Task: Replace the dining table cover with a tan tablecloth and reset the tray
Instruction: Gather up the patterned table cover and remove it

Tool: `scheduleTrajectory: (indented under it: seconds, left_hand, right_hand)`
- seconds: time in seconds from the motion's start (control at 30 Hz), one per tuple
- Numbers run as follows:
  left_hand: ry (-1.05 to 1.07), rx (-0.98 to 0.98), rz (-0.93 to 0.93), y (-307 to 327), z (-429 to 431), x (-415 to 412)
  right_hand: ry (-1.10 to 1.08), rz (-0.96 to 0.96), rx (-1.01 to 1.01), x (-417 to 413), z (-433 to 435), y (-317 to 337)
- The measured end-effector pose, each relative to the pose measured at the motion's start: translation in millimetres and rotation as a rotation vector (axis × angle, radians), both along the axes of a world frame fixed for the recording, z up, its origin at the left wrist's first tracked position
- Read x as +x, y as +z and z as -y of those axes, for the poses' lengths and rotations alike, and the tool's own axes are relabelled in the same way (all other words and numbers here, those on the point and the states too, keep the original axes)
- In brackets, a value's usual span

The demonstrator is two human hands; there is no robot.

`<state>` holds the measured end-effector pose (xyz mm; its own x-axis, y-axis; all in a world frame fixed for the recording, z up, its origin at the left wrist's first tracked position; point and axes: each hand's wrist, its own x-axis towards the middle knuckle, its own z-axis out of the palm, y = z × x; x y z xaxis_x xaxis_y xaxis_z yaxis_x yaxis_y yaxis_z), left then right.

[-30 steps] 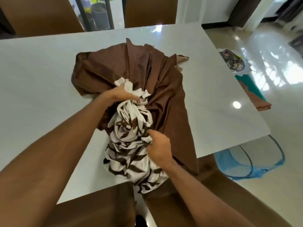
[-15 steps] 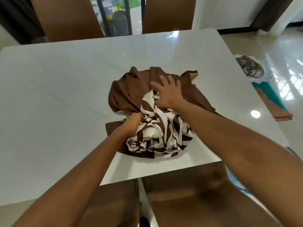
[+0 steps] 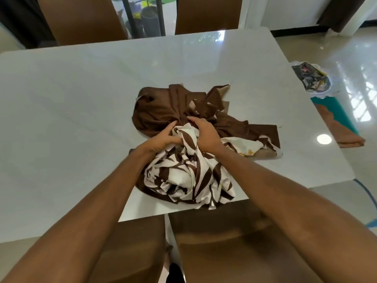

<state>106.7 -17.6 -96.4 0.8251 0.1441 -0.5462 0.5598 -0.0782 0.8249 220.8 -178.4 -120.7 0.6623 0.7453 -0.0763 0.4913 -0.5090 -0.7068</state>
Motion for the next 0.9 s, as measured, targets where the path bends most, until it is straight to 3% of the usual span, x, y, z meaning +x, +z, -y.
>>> scheduleTrajectory:
  seconds: [0.13,0.23,0.37,0.43,0.5,0.63,0.73,0.9]
  left_hand:
    - [-0.102,0.204,-0.040,-0.2,26.2,3.9]
    - [-0.081,0.536,0.040,-7.2,57.8,7.0]
    - [-0.150,0.822,0.123,-8.8,85.7,2.7]
    - [-0.223,0.905,0.139,-3.2,92.3,5.4]
    - [-0.345,0.922,0.125,5.2,100.4,7.9]
    - [-0.464,0.819,0.160,18.3,128.5,3.4]
    - [-0.410,0.736,0.186,26.3,145.0,-5.1]
    - [-0.211,0.728,0.349,46.1,159.2,-29.0]
  right_hand:
    - [0.248,0.008,-0.194,32.0,-6.4,21.3]
    - [0.505,-0.057,-0.329,56.3,-9.6,53.0]
    - [0.694,0.173,-0.466,58.5,18.2,80.8]
    - [0.779,0.335,-0.449,44.4,48.5,68.6]
    - [0.827,0.350,-0.371,26.8,82.3,48.6]
    - [0.614,0.250,-0.113,-1.5,127.4,15.2]
    - [0.357,0.233,-0.006,-27.4,146.6,1.2]
    - [0.020,0.019,0.135,-45.8,183.1,-1.1]
